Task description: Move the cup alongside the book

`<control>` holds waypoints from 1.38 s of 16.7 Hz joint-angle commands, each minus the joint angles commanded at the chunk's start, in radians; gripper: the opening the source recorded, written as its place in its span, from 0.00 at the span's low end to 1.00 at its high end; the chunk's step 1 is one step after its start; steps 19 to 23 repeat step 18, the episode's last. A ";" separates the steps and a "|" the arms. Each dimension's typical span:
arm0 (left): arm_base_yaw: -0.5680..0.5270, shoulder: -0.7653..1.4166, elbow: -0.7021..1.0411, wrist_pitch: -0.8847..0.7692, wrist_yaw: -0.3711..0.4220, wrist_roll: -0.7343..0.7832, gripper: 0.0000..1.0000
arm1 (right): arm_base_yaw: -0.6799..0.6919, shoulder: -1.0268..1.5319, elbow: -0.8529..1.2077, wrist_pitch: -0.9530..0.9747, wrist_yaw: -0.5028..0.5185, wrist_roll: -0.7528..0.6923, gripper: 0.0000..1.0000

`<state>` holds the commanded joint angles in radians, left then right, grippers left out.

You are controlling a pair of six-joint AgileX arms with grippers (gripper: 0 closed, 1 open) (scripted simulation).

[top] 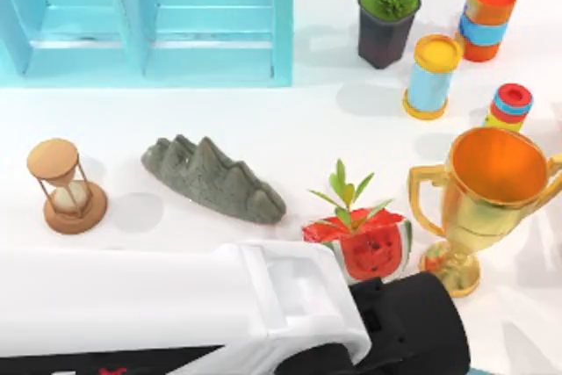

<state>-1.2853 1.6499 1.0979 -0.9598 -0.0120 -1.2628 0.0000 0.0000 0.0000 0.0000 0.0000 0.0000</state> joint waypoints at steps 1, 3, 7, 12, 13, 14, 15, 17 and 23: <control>0.000 0.000 0.000 0.000 0.000 0.000 0.15 | 0.000 0.000 0.000 0.000 0.000 0.000 1.00; 0.000 0.000 0.000 0.000 0.000 0.000 0.30 | 0.000 0.000 0.000 0.000 0.000 0.000 1.00; 0.000 0.000 0.000 0.000 0.000 0.000 0.60 | 0.000 0.000 0.000 0.000 0.000 0.000 1.00; 0.000 0.000 0.000 0.000 0.000 0.000 0.98 | 0.000 0.000 0.000 0.000 0.000 0.000 1.00; 0.000 0.000 0.000 0.000 0.000 0.000 1.00 | 0.000 0.000 0.000 0.000 0.000 0.000 1.00; 0.000 0.000 0.000 0.000 0.000 0.000 1.00 | 0.000 0.000 0.000 0.000 0.000 0.000 1.00; 0.000 0.000 0.000 0.000 0.000 0.000 1.00 | 0.000 0.000 0.000 0.000 0.000 0.000 1.00; 0.000 0.000 0.000 0.000 0.000 0.000 1.00 | 0.000 0.000 0.000 0.000 0.000 0.000 1.00; 0.000 0.000 0.000 0.000 0.000 0.000 1.00 | 0.000 0.000 0.000 0.000 0.000 0.000 1.00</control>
